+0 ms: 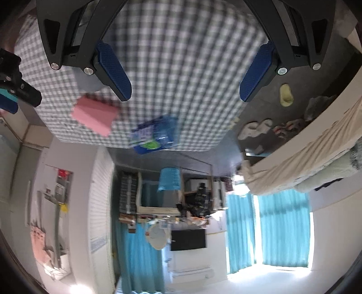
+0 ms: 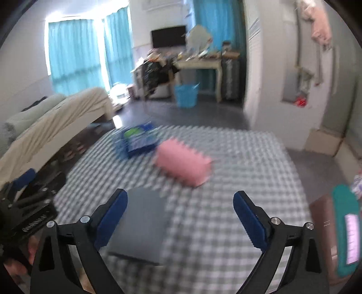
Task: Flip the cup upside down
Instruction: 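Grasp the gray cup with the left gripper while the right gripper releases it, then rotate the held gray cup with the left gripper so its opening faces down, then lower the gray cup onto the table and open the left gripper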
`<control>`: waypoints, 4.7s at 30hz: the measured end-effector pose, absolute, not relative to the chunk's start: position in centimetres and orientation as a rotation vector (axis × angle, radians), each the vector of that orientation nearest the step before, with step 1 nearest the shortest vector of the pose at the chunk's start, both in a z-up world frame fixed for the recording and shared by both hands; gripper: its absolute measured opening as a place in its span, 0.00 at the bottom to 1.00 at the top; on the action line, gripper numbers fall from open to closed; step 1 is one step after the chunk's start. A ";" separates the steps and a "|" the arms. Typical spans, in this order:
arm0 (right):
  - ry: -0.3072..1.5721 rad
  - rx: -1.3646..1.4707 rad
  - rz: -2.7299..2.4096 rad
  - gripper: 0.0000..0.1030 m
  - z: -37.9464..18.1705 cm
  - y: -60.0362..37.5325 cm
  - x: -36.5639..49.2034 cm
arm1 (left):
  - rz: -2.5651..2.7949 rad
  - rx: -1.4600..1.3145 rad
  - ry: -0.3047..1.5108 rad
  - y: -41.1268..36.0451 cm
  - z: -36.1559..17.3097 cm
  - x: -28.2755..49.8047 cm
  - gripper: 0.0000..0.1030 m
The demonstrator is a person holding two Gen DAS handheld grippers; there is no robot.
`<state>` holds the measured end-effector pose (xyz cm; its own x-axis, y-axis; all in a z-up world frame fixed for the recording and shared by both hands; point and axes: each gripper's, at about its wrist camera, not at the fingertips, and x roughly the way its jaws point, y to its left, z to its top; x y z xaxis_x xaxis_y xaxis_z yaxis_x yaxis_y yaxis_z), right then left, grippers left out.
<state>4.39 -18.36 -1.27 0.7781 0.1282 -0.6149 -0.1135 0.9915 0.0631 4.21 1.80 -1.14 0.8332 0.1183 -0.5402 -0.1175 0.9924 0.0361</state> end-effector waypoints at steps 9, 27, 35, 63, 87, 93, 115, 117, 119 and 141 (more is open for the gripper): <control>0.647 0.056 0.063 0.92 -1.6 -25.0 5.4 | -0.030 0.031 0.763 -5.8 -2.5 8.6 0.95; 0.644 0.175 0.053 0.92 -4.0 -29.3 5.7 | -0.185 -0.001 1.139 -7.7 -8.4 13.2 0.75; 0.597 0.197 0.025 0.92 -3.0 -29.7 5.0 | -0.210 -0.013 1.057 -6.6 -6.2 12.2 0.75; 0.625 0.135 0.016 0.92 -3.3 -27.1 4.0 | -0.199 0.041 0.687 -6.9 -3.5 8.8 0.76; 0.632 0.124 -0.004 0.92 -4.0 -26.9 4.3 | -0.209 0.017 0.682 -8.9 -7.4 11.4 0.71; 0.656 0.110 -0.007 0.92 -4.9 -26.6 4.4 | -0.196 0.076 0.686 -9.4 -9.0 11.7 0.71; 0.607 0.083 -0.047 0.92 -2.5 -26.4 3.1 | -0.225 0.007 0.580 -8.1 -4.3 10.2 0.84; 0.594 0.079 -0.050 0.92 -2.1 -26.3 2.7 | -0.224 -0.032 0.549 -7.3 -3.1 9.9 0.84; 0.574 0.072 -0.053 0.92 -1.5 -26.1 2.0 | -0.230 -0.054 0.530 -6.4 -2.1 9.4 0.84; 0.473 0.008 0.057 0.92 -0.4 -19.9 -3.8 | -0.089 -0.113 0.376 2.6 0.3 -1.7 0.90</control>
